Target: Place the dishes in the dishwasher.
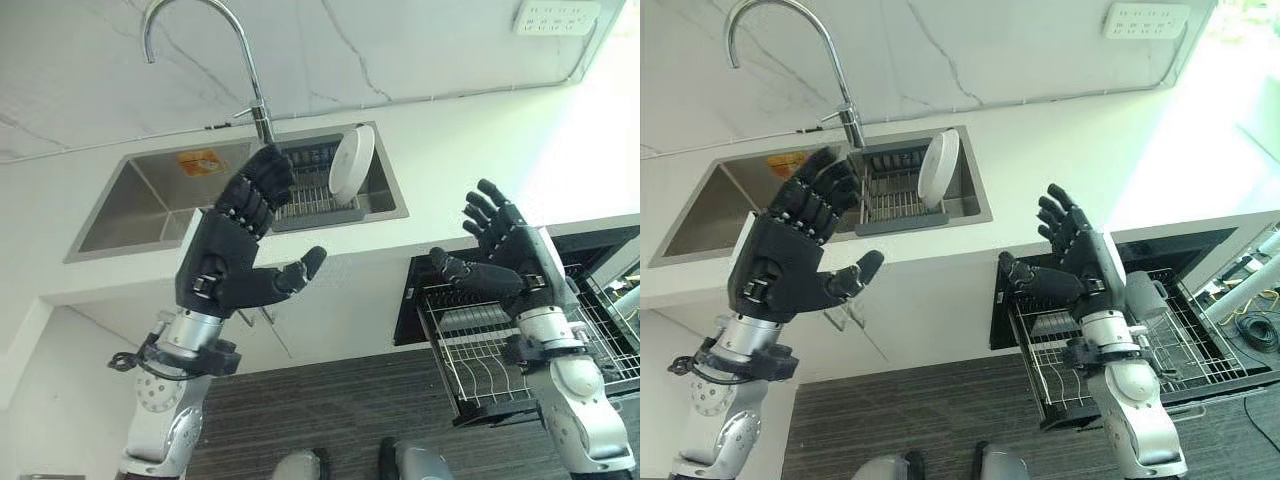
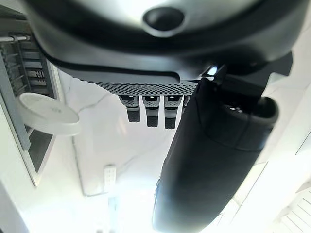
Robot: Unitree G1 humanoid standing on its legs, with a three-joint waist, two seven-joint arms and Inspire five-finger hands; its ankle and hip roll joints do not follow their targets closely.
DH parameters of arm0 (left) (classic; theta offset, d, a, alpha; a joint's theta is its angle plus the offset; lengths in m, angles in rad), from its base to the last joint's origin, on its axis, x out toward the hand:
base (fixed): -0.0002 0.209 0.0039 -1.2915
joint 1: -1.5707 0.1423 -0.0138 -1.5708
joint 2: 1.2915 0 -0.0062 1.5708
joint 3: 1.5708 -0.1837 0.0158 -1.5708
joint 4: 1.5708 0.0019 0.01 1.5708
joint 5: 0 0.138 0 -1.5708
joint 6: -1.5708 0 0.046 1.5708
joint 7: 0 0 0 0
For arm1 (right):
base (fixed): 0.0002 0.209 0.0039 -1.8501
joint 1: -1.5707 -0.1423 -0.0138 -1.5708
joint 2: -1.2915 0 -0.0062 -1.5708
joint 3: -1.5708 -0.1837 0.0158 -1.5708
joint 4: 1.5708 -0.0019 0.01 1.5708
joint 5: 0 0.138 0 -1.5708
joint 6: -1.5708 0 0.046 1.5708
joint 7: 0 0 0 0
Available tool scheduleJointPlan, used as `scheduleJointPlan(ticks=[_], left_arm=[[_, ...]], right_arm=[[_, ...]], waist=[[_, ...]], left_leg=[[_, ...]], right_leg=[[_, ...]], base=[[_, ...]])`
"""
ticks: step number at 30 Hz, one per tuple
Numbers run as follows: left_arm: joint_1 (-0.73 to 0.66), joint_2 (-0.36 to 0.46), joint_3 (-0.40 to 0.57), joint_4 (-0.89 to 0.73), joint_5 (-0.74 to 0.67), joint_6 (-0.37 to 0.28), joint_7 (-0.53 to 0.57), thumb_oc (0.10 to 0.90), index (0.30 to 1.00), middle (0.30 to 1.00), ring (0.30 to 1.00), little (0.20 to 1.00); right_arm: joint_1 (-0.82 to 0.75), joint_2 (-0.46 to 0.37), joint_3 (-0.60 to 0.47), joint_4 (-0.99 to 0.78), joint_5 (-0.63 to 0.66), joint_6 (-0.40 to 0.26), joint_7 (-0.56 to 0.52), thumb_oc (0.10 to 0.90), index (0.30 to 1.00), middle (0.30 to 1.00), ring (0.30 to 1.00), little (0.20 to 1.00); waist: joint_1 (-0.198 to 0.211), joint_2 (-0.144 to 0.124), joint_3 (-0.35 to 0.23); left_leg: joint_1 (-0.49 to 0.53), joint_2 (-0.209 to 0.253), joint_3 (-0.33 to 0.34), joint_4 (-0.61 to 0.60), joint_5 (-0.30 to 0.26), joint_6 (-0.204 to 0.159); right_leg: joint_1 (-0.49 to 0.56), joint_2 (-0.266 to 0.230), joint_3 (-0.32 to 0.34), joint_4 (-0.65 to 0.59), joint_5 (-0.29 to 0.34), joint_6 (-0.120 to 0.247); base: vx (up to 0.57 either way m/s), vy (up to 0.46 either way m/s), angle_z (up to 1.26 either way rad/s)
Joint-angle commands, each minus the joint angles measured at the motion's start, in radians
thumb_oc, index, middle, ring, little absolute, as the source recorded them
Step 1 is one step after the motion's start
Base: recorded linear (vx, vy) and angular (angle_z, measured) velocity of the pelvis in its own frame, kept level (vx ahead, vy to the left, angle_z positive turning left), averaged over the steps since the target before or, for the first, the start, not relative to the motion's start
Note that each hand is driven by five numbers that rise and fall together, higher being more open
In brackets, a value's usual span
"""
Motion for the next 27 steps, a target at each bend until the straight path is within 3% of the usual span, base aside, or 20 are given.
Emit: scheduleJointPlan(ticks=[1,6,11,12,14,15,16,19,21,27], left_arm=[[-0.085,0.059,0.05,-0.064,-0.004,-0.127,0.055,0.8,0.9,0.9,0.9,0.9],[-0.123,0.085,0.06,-0.055,0.006,-0.12,0.072,0.8,0.9,0.9,0.9,0.9],[-0.125,0.09,0.08,-0.054,-0.014,-0.125,0.036,0.8,0.9,0.9,0.9,0.9],[-0.118,0.091,0.084,-0.055,-0.018,-0.129,0.018,0.8,0.9,0.9,0.9,0.9],[-0.114,0.093,0.087,-0.052,-0.014,-0.138,-0.001,0.8,0.9,0.9,0.9,0.9],[-0.116,0.09,0.09,-0.046,-0.008,-0.142,-0.013,0.8,0.9,0.9,0.9,0.9],[-0.129,0.097,0.094,-0.042,-0.026,-0.13,-0.02,0.8,0.9,0.9,0.9,0.9],[-0.151,0.099,0.083,-0.038,-0.034,-0.109,-0.024,0.8,0.9,0.9,0.9,0.9],[-0.162,0.092,0.057,-0.039,-0.009,-0.11,0.003,0.8,0.9,0.9,0.9,0.9],[-0.146,0.083,0.028,-0.061,-0.029,-0.109,0.023,0.8,0.9,0.9,0.9,0.9]], right_arm=[[-0.114,-0.017,-0.052,-0.076,0.045,-0.121,0.009,0.8,0.9,0.9,0.9,0.9],[-0.114,-0.009,-0.065,-0.087,0.031,-0.145,-0.019,0.8,0.9,0.9,0.9,0.9],[-0.126,0.011,-0.052,-0.07,0.003,-0.105,-0.019,0.8,0.9,0.9,0.9,0.9],[-0.126,0.014,-0.05,-0.062,0.001,-0.099,-0.039,0.8,0.9,0.9,0.9,0.9],[-0.123,0.035,-0.05,-0.049,0.014,-0.102,-0.062,0.8,0.9,0.9,0.9,0.9],[-0.125,0.055,-0.049,-0.045,-0.012,-0.104,-0.051,0.8,0.9,0.9,0.9,0.9],[-0.124,0.066,-0.048,-0.046,-0.038,-0.112,-0.058,0.8,0.9,0.9,0.9,0.9],[-0.119,0.062,-0.061,-0.039,-0.01,-0.156,-0.035,0.8,0.9,0.9,0.9,0.9],[-0.117,0.071,-0.065,-0.038,-0.001,-0.174,-0.038,0.8,0.9,0.9,0.9,0.9],[-0.161,0.021,-0.068,-0.037,-0.02,-0.145,-0.084,0.8,0.9,0.9,0.9,0.9]], waist=[[0.013,-0.03,-0.055],[0.018,-0.042,-0.068],[0.038,-0.049,-0.068],[0.044,-0.048,-0.069],[0.042,-0.039,-0.061],[0.039,-0.033,-0.049],[0.035,-0.037,-0.04],[0.011,-0.063,-0.029],[-0.015,-0.076,-0.026],[-0.006,-0.081,-0.056]], left_leg=[[0.014,0.0,-0.012,-0.091,0.023,-0.007],[0.047,-0.03,-0.01,-0.091,-0.015,0.018],[0.054,-0.059,-0.013,-0.091,-0.034,0.06],[0.051,-0.065,-0.02,-0.091,-0.033,0.072],[0.055,-0.071,-0.045,-0.091,-0.032,0.088],[0.062,-0.074,-0.06,-0.091,-0.034,0.098],[0.069,-0.079,-0.067,-0.091,-0.036,0.098],[0.084,-0.099,-0.065,-0.091,-0.048,0.094],[0.104,-0.105,-0.049,-0.091,-0.07,0.102],[0.135,-0.08,-0.006,-0.091,-0.093,0.094]], right_leg=[[0.142,-0.009,0.034,-0.149,0.0,0.119],[0.152,-0.063,-0.004,-0.149,0.02,0.15],[0.177,-0.09,-0.029,-0.149,0.037,0.17],[0.197,-0.083,-0.041,-0.149,0.051,0.171],[0.234,-0.058,-0.048,-0.149,0.143,0.176],[0.216,-0.048,-0.04,-0.087,0.183,0.171],[0.193,-0.039,-0.036,-0.122,0.189,0.161],[0.104,-0.055,0.031,-0.149,0.122,0.158],[0.033,-0.062,0.089,-0.149,0.175,0.181],[0.042,-0.055,0.076,-0.149,0.114,0.173]], base=[[0.09,0.4,0.01],[0.09,0.228,0.03],[0.1,0.189,0.07],[0.14,0.162,0.1],[0.18,0.171,0.13],[0.22,0.056,0.07],[0.24,-0.099,-0.11],[0.13,-0.171,-0.14],[0.17,-0.24,0.04],[0.16,-0.197,0.18]])
